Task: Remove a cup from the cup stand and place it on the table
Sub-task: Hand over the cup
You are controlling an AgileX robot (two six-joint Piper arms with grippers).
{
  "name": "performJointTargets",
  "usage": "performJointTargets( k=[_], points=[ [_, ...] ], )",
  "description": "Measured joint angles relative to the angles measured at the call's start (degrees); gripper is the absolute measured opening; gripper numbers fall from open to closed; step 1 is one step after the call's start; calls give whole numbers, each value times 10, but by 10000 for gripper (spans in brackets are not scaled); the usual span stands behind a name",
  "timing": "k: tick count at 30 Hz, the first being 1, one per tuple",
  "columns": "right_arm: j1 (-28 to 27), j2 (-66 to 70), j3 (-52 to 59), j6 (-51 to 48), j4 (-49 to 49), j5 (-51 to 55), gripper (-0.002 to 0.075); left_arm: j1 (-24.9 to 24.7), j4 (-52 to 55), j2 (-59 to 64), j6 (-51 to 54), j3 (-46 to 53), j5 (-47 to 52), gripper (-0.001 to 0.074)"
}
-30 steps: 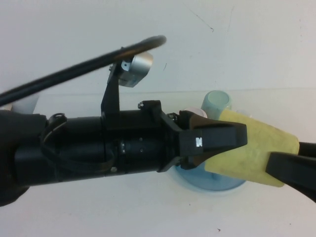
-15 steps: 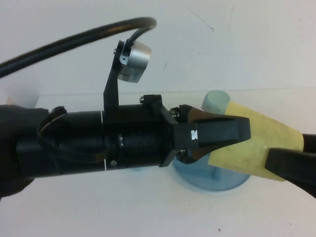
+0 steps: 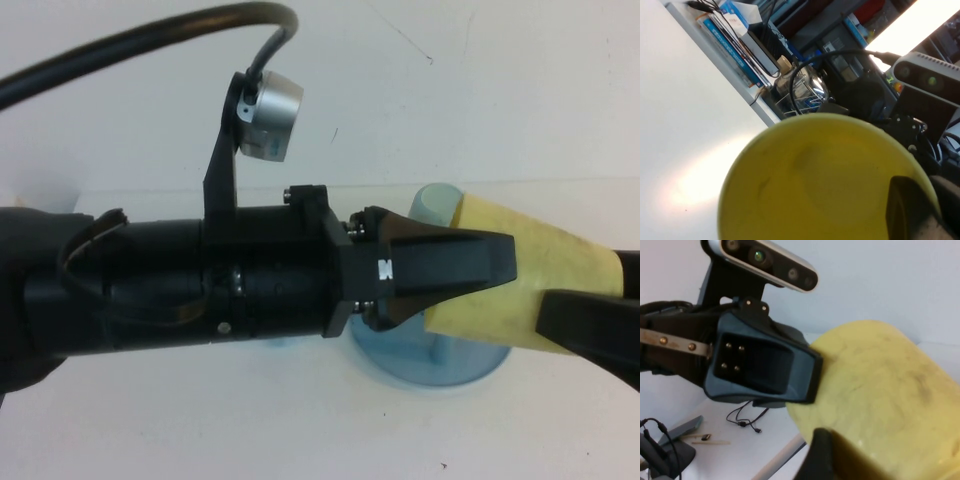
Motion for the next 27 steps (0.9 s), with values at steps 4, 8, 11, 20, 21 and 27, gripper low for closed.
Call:
performJointTargets(
  k=[4,8,11,20,21,27],
  points=[
    [-1,0,0,0,0,7,659,0,5,0,12,0,13,20],
    [-1,0,-2,-1,2,7,670,15,18,0,23,0,34,16],
    [-1,0,-5,-1,9,7,671,35,29,2,24,0,66,12],
    [-1,0,-29,-27,21,6,671,72,79,8,0,3,112,6],
    [-1,0,-34,-31,21,6,669,73,89,8,-2,3,111,6],
    [-1,0,-68,-67,23,6,522,75,221,8,-24,3,79,6]
  ],
)
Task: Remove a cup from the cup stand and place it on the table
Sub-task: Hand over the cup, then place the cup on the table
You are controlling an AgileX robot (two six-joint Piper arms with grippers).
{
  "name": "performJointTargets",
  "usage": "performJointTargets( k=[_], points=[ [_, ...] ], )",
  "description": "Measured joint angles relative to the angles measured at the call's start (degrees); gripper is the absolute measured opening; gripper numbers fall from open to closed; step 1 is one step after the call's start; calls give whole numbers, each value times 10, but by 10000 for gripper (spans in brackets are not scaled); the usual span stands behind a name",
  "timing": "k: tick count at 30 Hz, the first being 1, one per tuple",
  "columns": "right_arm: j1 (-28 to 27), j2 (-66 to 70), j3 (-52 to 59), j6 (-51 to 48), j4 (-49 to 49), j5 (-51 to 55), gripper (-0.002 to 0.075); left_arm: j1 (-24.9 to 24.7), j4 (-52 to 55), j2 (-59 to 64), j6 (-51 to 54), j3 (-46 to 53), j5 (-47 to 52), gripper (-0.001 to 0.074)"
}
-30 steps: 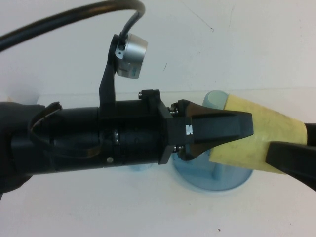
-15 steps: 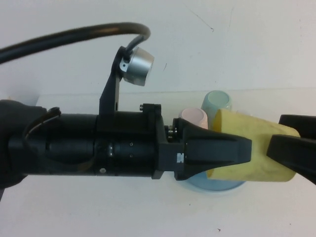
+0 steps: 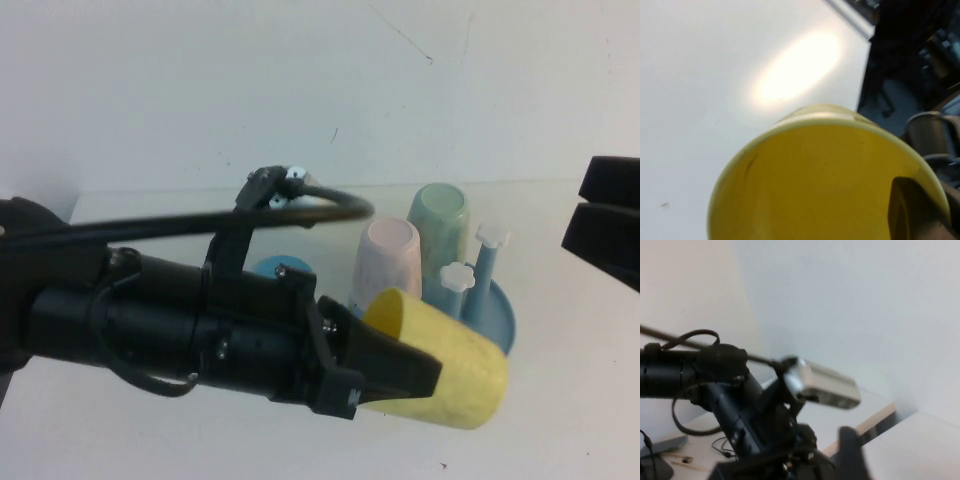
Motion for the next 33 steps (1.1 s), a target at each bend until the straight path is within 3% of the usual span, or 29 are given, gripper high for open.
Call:
performJointTargets(
  k=[5,8,13,23,33],
  points=[
    [0,0,-7,-55,1,3,144,0,157,0,-85,1,-77,6],
    [0,0,-7,-62,1,3,38,0,232,2,-135,1,-118,6],
    [0,0,-10,-37,-93,5,5,0,293,22,-171,1,-155,6],
    [0,0,-30,230,-533,43,-1,0,350,109,-209,-14,-174,6],
    [0,0,-30,300,-663,96,-1,-20,454,180,-289,-92,-179,6]
  ],
)
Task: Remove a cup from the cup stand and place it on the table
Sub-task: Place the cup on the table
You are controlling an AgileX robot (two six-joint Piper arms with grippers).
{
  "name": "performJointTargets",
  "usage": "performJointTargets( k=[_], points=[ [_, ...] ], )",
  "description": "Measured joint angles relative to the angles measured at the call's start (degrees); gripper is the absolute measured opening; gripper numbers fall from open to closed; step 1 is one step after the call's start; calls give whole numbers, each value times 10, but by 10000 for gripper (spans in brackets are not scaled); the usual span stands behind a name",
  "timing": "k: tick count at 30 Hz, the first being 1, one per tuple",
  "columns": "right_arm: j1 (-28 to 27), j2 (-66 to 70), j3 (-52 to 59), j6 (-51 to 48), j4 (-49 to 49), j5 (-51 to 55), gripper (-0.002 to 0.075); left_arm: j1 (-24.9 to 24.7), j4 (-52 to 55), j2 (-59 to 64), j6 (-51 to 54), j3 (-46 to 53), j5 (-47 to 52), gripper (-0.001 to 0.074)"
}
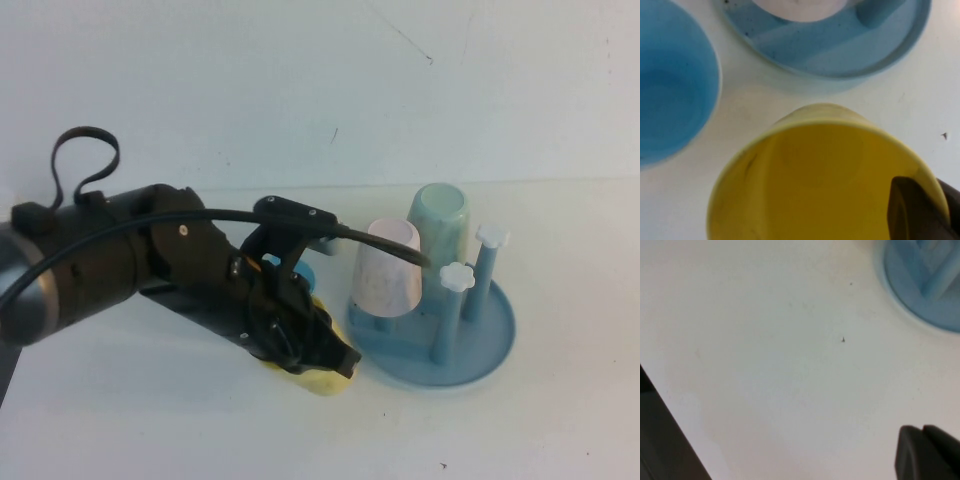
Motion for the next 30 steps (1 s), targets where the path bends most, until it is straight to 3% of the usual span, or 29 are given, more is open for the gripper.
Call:
performJointTargets(
  k=[9,16,19,22,30],
  points=[
    [0,-15,-1,40,-80,33,-1,-23,82,57,-54,-36,9,22],
    [0,-61,-1,66,-128,37,-1,-26,88,58,-59,-55,11,262],
    [0,-80,-1,71,-139,38,-1,-26,89,58,-67,-66,14,296],
    [0,-102,-1,79,-158,39,-1,-26,90,49,-74,-73,14,269],
    [0,-153,-1,111,-204,39,-1,-26,104,-21,-82,-74,14,74]
  ],
)
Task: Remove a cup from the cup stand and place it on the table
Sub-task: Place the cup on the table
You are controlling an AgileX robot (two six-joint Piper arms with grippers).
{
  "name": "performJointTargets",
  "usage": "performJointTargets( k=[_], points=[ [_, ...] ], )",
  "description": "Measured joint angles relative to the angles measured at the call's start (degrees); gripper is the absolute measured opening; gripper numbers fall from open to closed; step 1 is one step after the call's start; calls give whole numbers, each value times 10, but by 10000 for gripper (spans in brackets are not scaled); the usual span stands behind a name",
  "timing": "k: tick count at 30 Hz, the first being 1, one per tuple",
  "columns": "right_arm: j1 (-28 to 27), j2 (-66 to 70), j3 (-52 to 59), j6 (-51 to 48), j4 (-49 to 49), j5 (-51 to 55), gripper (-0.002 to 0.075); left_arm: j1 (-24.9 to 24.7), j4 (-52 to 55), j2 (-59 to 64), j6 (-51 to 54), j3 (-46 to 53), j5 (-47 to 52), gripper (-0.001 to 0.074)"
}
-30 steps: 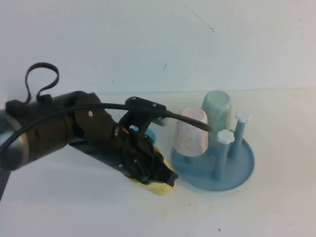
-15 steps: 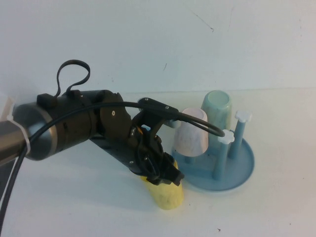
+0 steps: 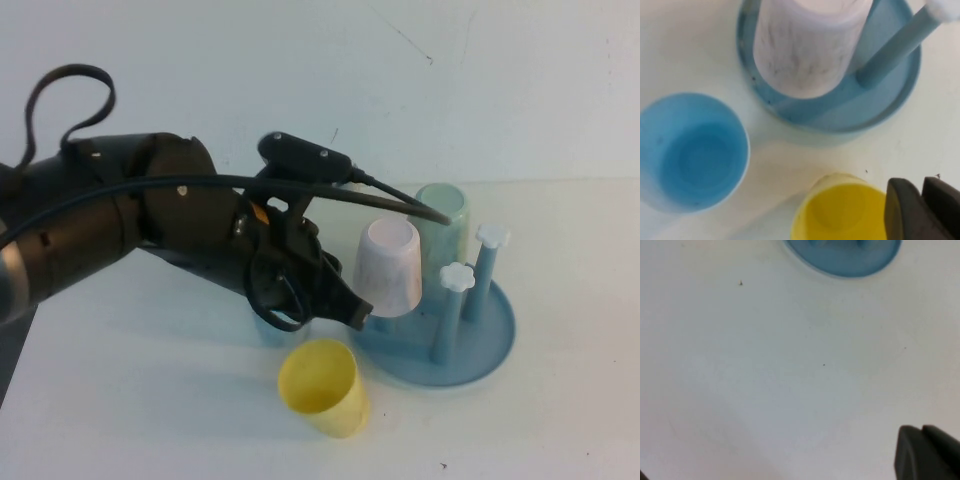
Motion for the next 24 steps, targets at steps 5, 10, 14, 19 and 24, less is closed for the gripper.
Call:
performJointTargets(
  k=[5,10,14,19,24],
  points=[
    [0,-30,0,20,-14,-22,-1,0,27,-54,-14,0,0,11],
    [0,-61,0,41,-20,-50,-1,0,101,-117,-74,0,0,3],
    [0,-81,0,52,-23,-65,-1,0,166,-188,-124,31,-19,1],
    [0,-103,39,56,-23,-108,-1,0,207,-276,-154,109,-33,0],
    [0,-116,111,61,-24,-170,-1,0,229,-368,-162,208,-66,0]
  ],
)
